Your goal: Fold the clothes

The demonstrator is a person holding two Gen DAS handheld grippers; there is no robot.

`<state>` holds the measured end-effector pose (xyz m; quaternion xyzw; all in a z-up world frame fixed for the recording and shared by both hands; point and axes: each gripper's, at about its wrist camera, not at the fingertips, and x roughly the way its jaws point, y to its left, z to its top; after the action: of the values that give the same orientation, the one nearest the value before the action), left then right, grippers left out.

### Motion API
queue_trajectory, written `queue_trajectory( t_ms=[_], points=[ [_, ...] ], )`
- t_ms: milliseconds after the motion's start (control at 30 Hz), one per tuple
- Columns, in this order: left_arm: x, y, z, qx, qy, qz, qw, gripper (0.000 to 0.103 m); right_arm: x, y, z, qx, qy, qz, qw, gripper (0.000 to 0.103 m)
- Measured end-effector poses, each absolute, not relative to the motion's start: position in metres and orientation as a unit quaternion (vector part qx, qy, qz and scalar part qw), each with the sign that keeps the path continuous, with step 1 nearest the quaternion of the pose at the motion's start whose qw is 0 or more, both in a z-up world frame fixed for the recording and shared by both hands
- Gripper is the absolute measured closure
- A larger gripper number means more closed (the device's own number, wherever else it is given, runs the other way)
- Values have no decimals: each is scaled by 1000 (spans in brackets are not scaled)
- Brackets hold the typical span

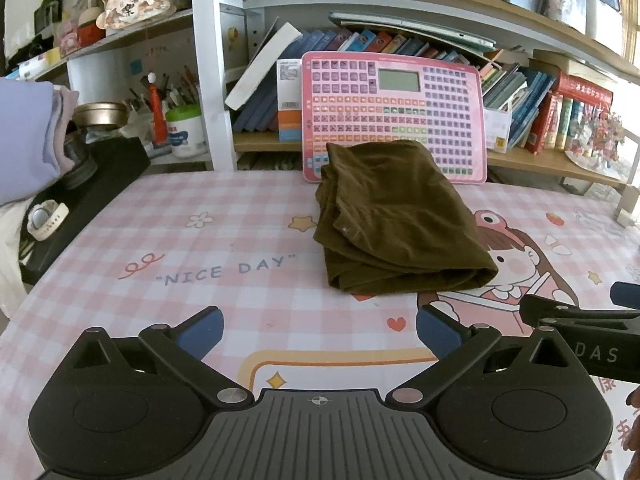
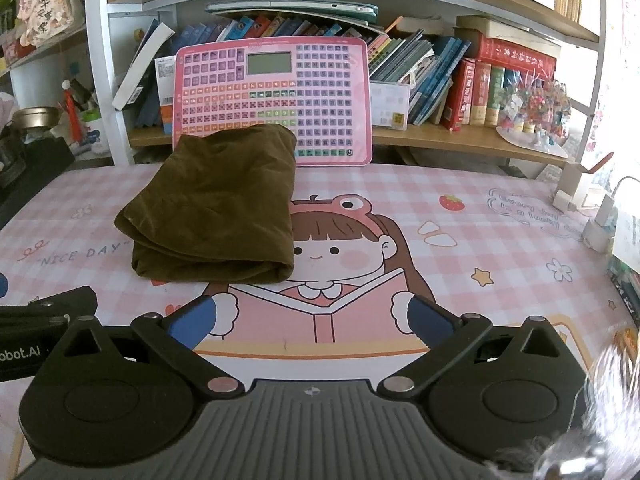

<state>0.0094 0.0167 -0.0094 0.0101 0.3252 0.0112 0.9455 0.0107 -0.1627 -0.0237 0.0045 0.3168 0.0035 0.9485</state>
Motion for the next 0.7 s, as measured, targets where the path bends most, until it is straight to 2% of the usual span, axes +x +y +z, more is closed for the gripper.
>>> queue_trajectory(
  t_ms=[700],
  points=[
    [8,17,-8,9,324,9,946,0,8,-163,-22,4,318,3,948,0]
  ],
)
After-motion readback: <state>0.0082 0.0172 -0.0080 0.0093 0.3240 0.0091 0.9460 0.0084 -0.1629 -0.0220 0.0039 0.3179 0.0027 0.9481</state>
